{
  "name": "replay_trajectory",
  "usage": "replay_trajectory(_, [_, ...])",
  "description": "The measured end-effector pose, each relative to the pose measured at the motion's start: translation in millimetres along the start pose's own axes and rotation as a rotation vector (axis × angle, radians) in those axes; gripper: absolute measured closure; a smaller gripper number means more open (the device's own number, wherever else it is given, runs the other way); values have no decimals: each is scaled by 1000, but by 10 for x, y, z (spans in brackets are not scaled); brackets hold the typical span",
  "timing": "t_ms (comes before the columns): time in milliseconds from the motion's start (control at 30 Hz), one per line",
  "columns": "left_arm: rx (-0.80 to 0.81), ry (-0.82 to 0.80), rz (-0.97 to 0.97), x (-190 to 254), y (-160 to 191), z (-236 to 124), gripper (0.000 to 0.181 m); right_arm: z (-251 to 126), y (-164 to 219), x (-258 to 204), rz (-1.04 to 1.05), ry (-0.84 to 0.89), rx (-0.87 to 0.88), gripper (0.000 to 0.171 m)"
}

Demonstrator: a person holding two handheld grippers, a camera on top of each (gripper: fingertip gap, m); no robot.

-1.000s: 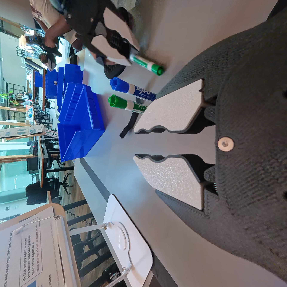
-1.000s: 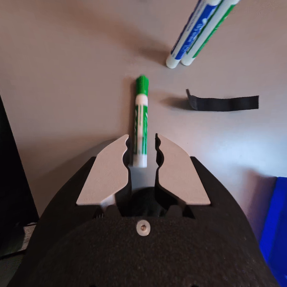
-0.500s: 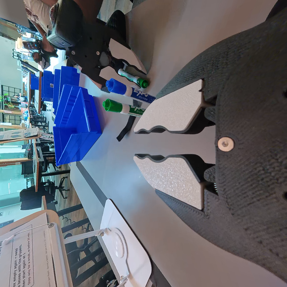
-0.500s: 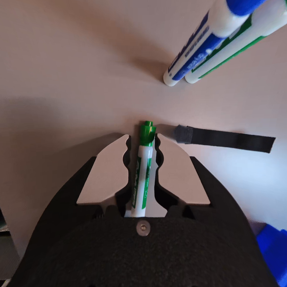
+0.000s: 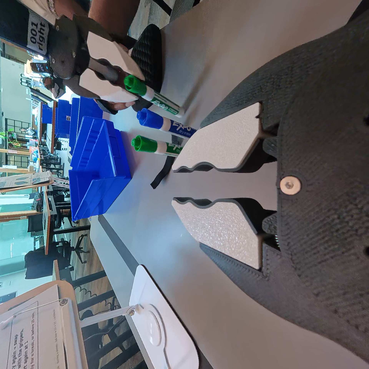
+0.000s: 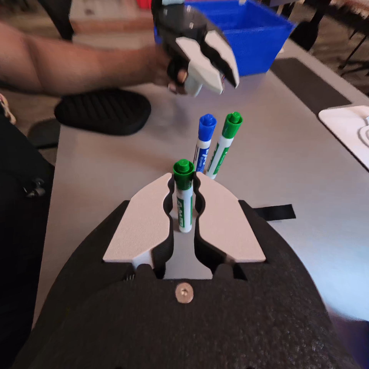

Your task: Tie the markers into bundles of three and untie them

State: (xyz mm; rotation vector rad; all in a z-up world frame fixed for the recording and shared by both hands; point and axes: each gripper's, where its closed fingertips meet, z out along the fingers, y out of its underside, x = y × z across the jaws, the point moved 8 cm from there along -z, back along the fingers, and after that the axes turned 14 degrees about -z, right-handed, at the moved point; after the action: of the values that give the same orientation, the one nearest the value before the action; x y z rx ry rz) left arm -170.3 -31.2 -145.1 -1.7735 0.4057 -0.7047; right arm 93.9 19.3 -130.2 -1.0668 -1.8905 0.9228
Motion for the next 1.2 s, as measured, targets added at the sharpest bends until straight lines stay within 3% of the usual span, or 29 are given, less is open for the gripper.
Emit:
replay_trajectory(100, [-3, 6, 1, 8, 6, 8, 158, -88, 15, -31, 0, 51, 105, 154])
replay_trajectory(633, [-24, 37, 16, 87, 19, 46, 161, -128, 118, -68, 41, 67, 179, 153])
replay_trajectory(1200, [-34, 65, 19, 111, 64, 84, 176, -184, -72, 638, -13, 263, 337, 153])
